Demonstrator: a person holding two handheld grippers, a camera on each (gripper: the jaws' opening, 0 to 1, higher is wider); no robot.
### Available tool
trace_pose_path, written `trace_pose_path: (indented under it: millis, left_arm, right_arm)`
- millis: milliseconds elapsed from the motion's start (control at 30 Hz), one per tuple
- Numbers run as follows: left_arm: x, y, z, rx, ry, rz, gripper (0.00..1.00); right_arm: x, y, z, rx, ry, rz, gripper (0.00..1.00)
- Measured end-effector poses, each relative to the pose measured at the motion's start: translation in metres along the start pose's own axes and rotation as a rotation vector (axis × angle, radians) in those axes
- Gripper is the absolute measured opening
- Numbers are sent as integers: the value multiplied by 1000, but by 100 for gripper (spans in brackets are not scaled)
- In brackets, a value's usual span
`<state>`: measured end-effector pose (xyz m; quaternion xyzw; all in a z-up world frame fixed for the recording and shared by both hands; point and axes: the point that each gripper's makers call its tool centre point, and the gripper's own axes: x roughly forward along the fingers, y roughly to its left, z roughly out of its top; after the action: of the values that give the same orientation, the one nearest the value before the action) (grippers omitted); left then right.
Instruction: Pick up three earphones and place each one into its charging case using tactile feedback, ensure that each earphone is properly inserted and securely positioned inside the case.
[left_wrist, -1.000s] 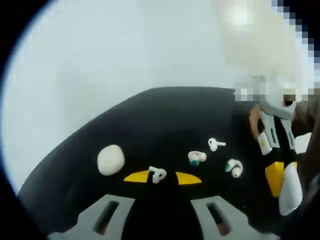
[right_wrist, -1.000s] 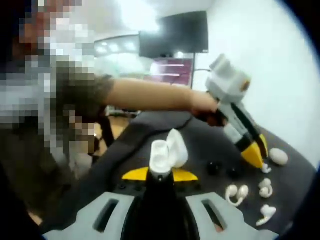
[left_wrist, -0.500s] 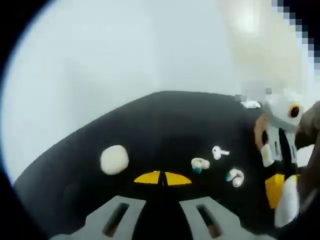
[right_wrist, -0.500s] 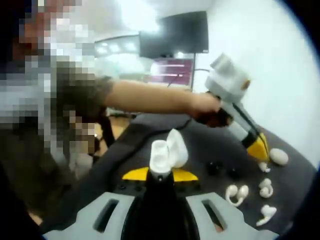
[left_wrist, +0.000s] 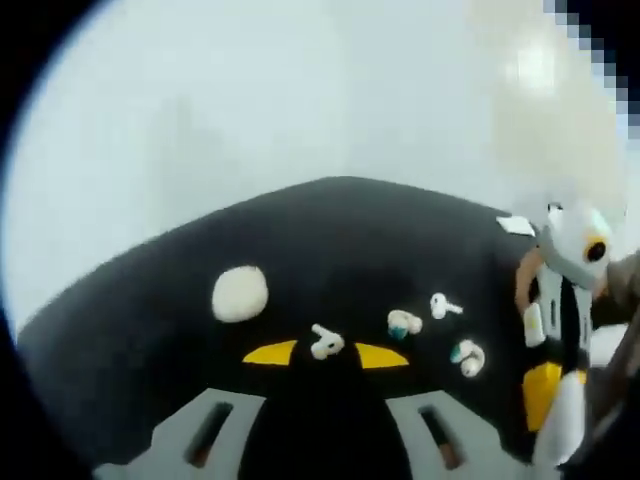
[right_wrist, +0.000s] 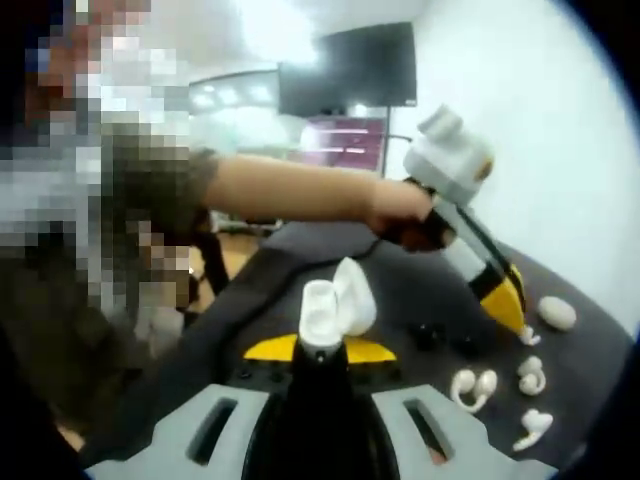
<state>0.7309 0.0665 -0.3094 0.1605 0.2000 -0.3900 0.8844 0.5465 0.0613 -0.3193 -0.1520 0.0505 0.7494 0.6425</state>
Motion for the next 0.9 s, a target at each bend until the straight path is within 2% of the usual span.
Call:
trace_pose_path:
  millis: [33, 100, 133, 200, 267, 333, 367, 400, 600, 667, 800, 900]
  left_arm:
    - [3, -1, -2, 69, 19, 1, 21]
    - [6, 3, -9, 154, 83, 37, 17]
    - [7, 4, -8, 188, 94, 38, 15]
    - [11, 2, 1, 158, 67, 11, 16]
    - [15, 2, 3, 151, 72, -13, 17]
    - [20, 3, -5, 159, 119, -31, 16]
    - [21, 1, -1, 133, 90, -46, 13]
    - [20, -1, -4, 102, 102, -50, 10]
    - [14, 0, -4, 95, 66, -24, 10]
    - [10, 1, -4, 98, 73, -15, 9]
    - [-4, 3, -5, 105, 80, -6, 9]
    - [-21, 6, 0, 95, 58, 1, 9]
  right_arm:
    - [0, 0, 0, 0, 0, 0, 17]
    - [0, -1, 0, 0, 0, 0, 17]
    - [0, -1, 0, -1, 1, -1, 17]
    - [0, -1, 0, 0, 1, 0, 17]
    - [1, -1, 0, -1, 1, 0, 17]
    - [1, -1, 0, -1, 1, 0, 17]
    - [1, -1, 0, -1, 2, 0, 17]
    - [1, -1, 0, -1, 2, 0, 17]
    - [2, 1, 1, -2, 2, 1, 17]
    - [2, 1, 1, -3, 1, 0, 17]
    - [2, 2, 1, -4, 1, 0, 17]
    - [2, 2, 1, -3, 0, 0, 17]
